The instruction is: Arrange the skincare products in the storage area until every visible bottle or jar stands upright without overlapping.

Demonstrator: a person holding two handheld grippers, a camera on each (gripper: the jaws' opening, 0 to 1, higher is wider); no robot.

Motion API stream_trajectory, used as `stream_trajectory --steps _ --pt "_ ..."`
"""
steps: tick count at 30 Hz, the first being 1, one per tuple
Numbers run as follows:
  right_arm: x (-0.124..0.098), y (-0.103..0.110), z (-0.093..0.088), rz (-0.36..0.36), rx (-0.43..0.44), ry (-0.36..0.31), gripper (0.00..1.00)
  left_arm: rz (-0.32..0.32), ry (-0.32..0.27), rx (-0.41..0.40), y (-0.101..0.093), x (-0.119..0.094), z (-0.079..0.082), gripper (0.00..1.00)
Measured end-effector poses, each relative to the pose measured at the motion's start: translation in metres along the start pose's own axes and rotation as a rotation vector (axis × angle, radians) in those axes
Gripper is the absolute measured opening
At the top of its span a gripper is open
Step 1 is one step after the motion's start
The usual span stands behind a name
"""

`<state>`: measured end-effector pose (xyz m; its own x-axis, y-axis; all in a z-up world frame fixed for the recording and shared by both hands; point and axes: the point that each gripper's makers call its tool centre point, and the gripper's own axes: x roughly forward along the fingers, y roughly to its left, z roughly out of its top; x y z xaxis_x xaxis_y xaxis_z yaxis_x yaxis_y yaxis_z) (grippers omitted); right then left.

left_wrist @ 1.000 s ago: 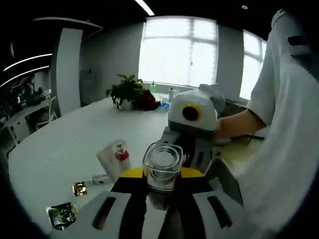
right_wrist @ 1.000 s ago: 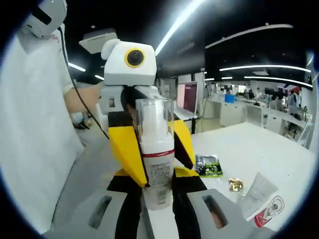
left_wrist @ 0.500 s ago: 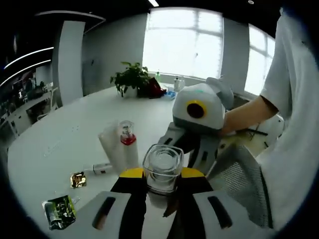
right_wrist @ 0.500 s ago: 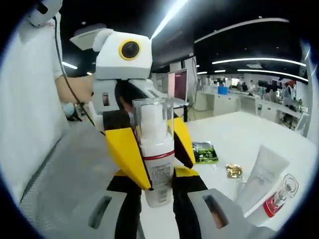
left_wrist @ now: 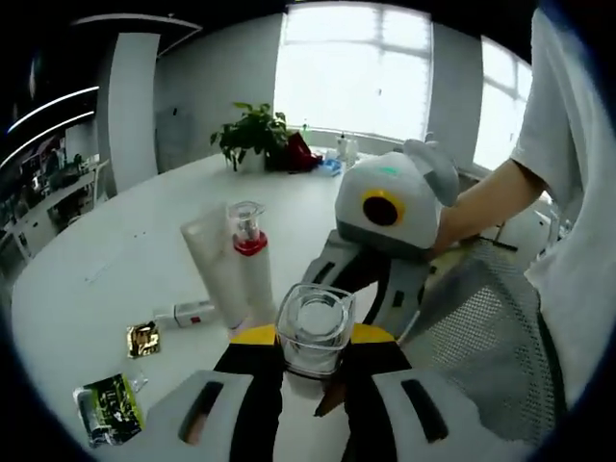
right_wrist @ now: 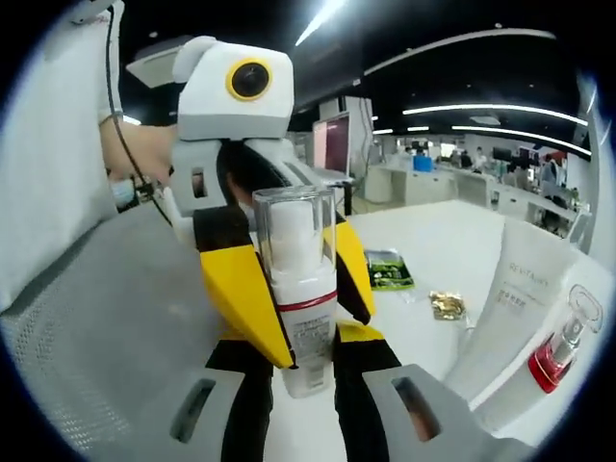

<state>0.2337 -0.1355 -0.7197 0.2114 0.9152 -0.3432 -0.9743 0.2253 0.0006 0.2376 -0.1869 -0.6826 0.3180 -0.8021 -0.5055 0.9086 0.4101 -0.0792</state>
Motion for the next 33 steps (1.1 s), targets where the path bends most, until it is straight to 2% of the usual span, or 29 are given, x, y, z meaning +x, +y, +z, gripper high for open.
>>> stream_trajectory --steps 7,13,19,33 --pt "-0.001 -0.006 -0.020 -0.025 0.013 0.036 0.23 -0.021 0.009 0.012 0.001 0.018 -0.011 0.17" --pt "0.001 -0.013 -0.037 -0.055 -0.021 0.063 0.23 -0.033 0.023 0.043 0.003 0.030 -0.021 0.17" --pt "0.005 -0.016 -0.047 -0.066 -0.059 0.087 0.23 -0.031 0.039 0.054 0.005 0.036 -0.030 0.17" --pt "0.007 -0.023 -0.068 -0.067 -0.026 0.109 0.23 -0.027 0.069 0.072 0.009 0.052 -0.042 0.17"
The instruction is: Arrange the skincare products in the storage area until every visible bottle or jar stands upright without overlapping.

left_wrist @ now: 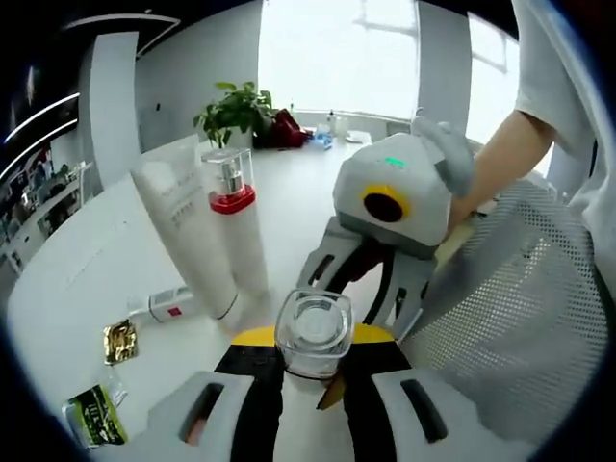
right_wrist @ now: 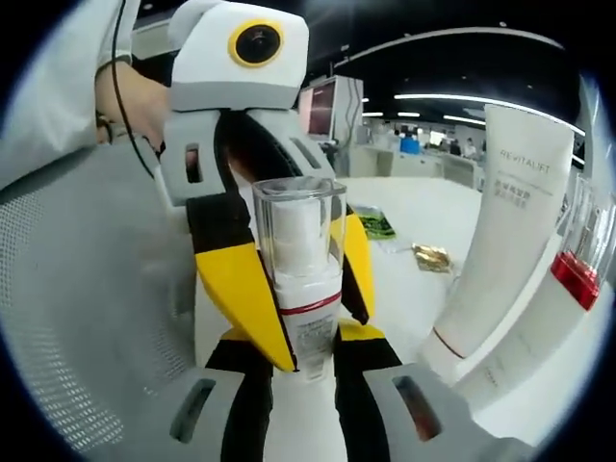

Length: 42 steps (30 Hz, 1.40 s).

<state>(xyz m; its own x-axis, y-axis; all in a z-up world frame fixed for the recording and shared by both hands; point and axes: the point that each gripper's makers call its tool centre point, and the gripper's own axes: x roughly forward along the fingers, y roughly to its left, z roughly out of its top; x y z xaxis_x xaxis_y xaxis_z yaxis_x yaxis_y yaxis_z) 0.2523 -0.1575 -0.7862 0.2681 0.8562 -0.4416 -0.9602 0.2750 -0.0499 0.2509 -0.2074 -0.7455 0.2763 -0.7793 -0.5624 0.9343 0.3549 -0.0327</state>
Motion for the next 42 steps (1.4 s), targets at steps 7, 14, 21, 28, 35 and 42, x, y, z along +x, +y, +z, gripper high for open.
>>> stream_trajectory --steps 7,14,21,28,35,42 --pt "0.000 0.001 -0.008 -0.012 0.017 0.026 0.24 -0.007 0.013 0.020 -0.002 0.005 -0.004 0.17" --pt "0.001 0.000 -0.017 -0.015 0.014 0.060 0.24 -0.014 0.032 0.048 -0.002 0.009 -0.008 0.17" --pt "-0.003 -0.004 -0.021 -0.013 0.016 0.068 0.23 -0.021 0.026 0.046 0.000 0.011 -0.007 0.17" --pt "-0.005 -0.004 -0.021 -0.017 0.021 0.069 0.23 -0.033 0.014 0.021 0.001 0.013 -0.005 0.19" --pt "-0.012 -0.011 -0.026 -0.033 0.043 0.069 0.23 -0.037 -0.009 -0.011 0.004 0.015 -0.002 0.31" --pt "-0.021 -0.024 -0.030 -0.051 0.049 0.081 0.23 -0.019 -0.019 -0.051 0.010 0.013 -0.005 0.39"
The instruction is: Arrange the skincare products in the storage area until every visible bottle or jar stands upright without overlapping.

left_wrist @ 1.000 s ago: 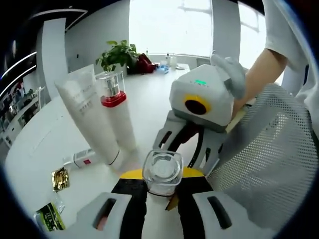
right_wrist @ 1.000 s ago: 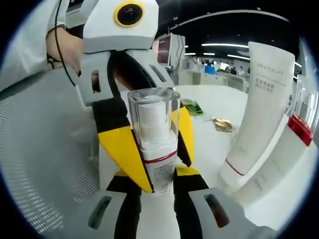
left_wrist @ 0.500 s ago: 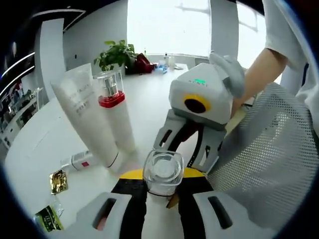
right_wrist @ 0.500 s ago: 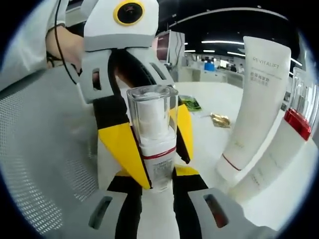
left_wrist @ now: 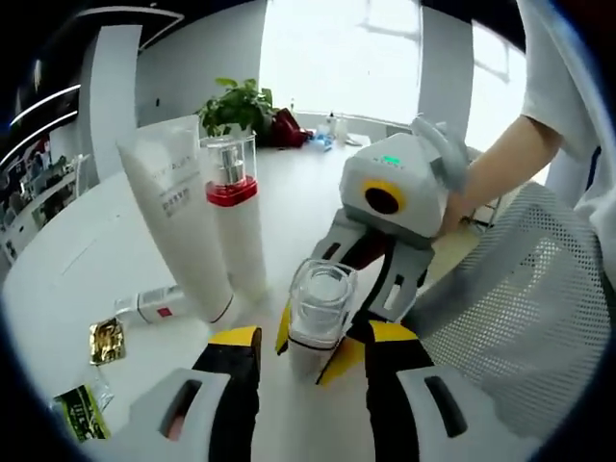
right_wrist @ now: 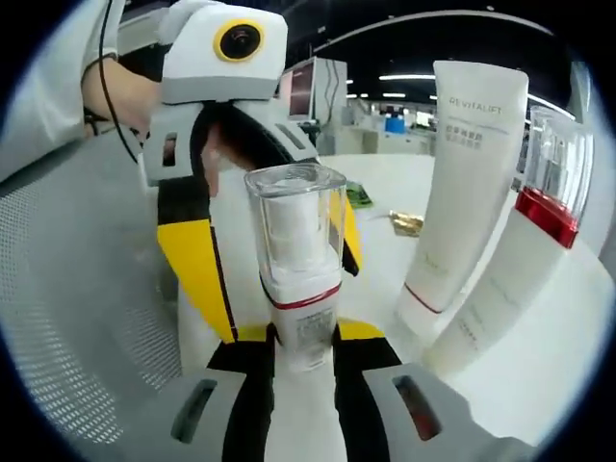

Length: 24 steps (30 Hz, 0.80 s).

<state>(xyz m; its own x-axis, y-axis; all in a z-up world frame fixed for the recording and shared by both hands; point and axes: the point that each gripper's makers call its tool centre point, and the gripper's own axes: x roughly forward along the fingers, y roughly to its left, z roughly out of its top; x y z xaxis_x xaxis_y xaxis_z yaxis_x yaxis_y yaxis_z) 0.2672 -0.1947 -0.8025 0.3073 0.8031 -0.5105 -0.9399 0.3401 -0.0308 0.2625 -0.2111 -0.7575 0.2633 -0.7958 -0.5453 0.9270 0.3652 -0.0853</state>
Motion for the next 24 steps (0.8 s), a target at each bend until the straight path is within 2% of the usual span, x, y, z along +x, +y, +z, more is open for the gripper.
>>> stream_trajectory --steps 4,10,17,24 --pt "-0.005 -0.008 -0.003 -0.007 0.009 0.005 0.23 0.001 0.008 -0.010 0.003 -0.002 -0.007 0.45" --pt "-0.012 -0.023 -0.008 -0.021 0.004 0.023 0.23 0.010 0.020 -0.025 0.004 -0.004 -0.013 0.44" --pt "-0.020 -0.051 -0.014 -0.072 0.024 0.036 0.23 0.010 0.033 -0.034 0.004 -0.002 -0.021 0.44" --pt "-0.021 -0.054 -0.015 -0.096 0.053 0.037 0.23 0.011 0.037 -0.037 0.004 -0.003 -0.023 0.43"
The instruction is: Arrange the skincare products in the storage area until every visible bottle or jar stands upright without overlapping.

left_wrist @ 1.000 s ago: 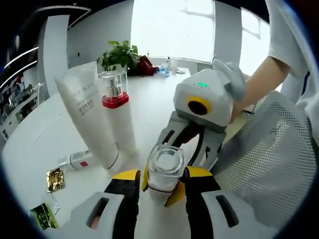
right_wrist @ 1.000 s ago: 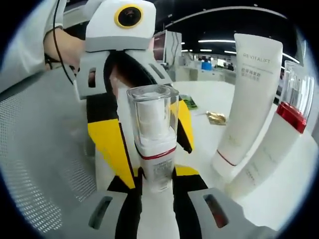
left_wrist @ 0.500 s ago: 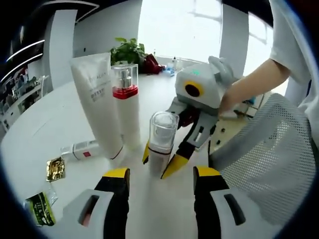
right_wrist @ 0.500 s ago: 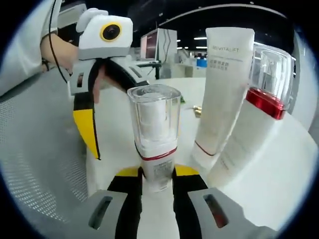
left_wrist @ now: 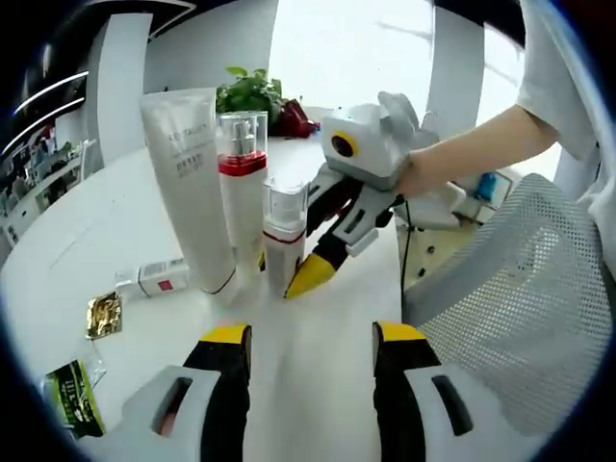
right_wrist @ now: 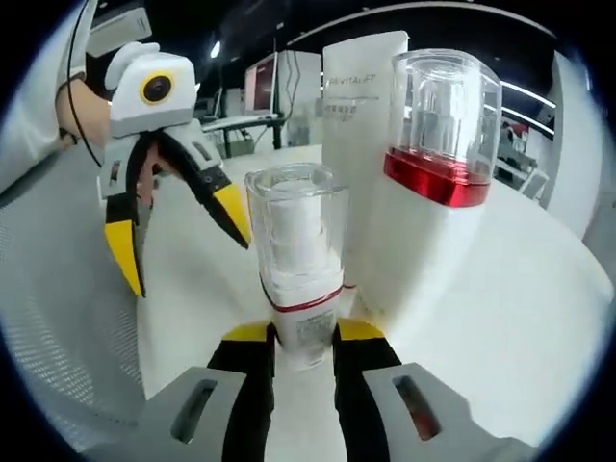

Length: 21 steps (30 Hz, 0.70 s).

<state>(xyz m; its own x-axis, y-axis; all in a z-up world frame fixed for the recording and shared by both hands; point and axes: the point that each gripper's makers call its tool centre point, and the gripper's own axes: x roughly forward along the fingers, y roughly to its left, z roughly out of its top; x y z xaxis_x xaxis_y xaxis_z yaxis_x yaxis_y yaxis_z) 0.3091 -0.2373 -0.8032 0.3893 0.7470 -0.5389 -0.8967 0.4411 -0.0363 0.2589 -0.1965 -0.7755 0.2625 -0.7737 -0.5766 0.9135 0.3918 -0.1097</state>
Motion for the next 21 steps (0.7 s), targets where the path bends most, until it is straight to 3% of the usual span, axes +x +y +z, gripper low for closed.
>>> stream_trajectory --steps 21 --pt "-0.0032 -0.0008 -0.0026 0.005 -0.002 0.014 0.23 0.013 0.006 0.000 0.0015 -0.0025 -0.0018 0.43"
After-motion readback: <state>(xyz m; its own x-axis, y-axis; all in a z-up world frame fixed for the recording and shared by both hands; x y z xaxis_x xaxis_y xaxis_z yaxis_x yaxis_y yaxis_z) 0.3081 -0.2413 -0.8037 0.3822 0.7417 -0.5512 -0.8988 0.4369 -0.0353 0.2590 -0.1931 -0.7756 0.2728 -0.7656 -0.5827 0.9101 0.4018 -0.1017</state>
